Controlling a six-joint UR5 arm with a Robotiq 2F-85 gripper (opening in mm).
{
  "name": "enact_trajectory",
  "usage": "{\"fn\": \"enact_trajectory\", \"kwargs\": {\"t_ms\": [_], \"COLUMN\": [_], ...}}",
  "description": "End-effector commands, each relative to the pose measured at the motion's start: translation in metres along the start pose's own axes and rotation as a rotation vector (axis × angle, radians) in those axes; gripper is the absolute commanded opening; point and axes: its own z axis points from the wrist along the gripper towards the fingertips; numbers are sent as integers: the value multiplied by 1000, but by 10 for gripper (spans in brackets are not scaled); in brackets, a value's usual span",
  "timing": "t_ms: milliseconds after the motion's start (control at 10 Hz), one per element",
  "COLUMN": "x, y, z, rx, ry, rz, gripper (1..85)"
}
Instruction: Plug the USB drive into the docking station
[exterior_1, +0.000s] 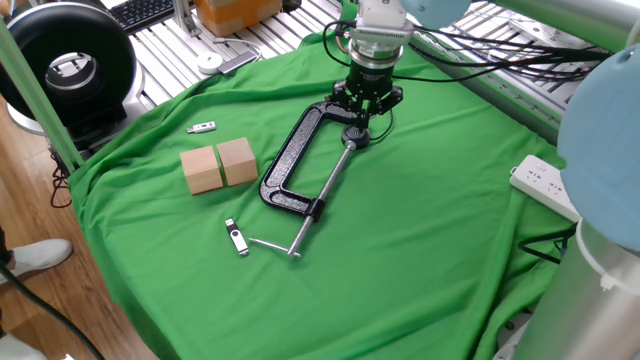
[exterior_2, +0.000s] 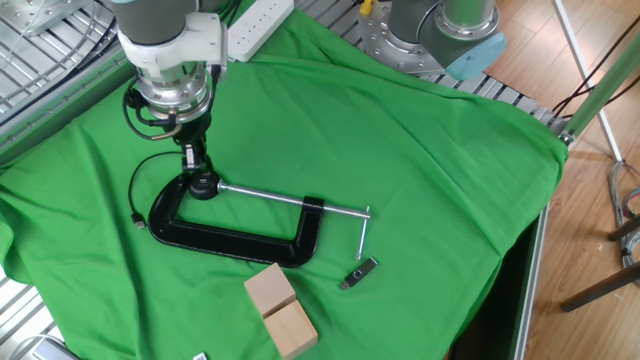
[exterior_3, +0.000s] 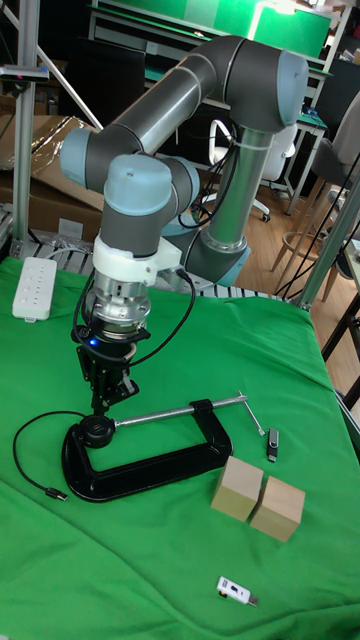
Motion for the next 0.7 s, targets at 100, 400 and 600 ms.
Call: {"fn": "enact_trajectory", "kwargs": {"t_ms": [100, 400, 600], "x": [6, 26, 40], "y": [-10, -29, -21], "z": [-22, -37, -37], "rx": [40, 198, 233], "ry": [35, 74, 81], "rz": [158, 739, 1124], "gripper": [17, 17, 17]}}
